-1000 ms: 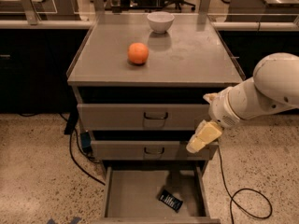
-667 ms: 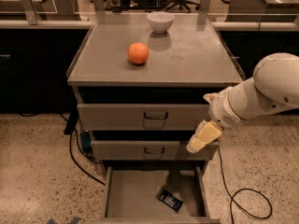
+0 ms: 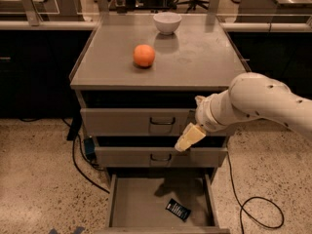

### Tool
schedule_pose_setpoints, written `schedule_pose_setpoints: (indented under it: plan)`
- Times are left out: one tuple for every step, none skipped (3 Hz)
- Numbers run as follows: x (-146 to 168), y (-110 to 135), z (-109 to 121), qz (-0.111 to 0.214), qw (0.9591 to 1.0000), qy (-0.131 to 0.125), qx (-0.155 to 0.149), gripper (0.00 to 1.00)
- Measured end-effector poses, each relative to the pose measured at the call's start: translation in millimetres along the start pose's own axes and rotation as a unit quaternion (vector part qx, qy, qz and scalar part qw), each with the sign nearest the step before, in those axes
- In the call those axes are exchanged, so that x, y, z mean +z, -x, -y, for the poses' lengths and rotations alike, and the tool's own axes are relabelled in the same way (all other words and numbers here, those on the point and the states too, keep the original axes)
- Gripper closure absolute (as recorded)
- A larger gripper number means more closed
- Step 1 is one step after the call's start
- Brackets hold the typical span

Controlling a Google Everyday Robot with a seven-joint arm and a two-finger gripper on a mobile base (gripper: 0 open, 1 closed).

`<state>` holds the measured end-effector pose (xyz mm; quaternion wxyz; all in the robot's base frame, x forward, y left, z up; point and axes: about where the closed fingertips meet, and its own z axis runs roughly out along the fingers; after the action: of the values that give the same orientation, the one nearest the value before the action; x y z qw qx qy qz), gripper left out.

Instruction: Open top drawer

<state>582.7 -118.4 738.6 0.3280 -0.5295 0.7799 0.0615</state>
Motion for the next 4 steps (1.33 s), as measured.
schedule_pose_setpoints:
  plan:
    - [0, 0, 0, 0.000, 1.0000, 0.000, 0.000, 0.00]
    - [20, -6, 0, -0.013, 0.9998, -0.004, -0.014, 0.00]
    - [54, -23, 7, -0.046, 0.9987, -0.008, -0.021, 0.00]
    - [54, -23, 7, -0.046, 0.9987, -0.008, -0.021, 0.00]
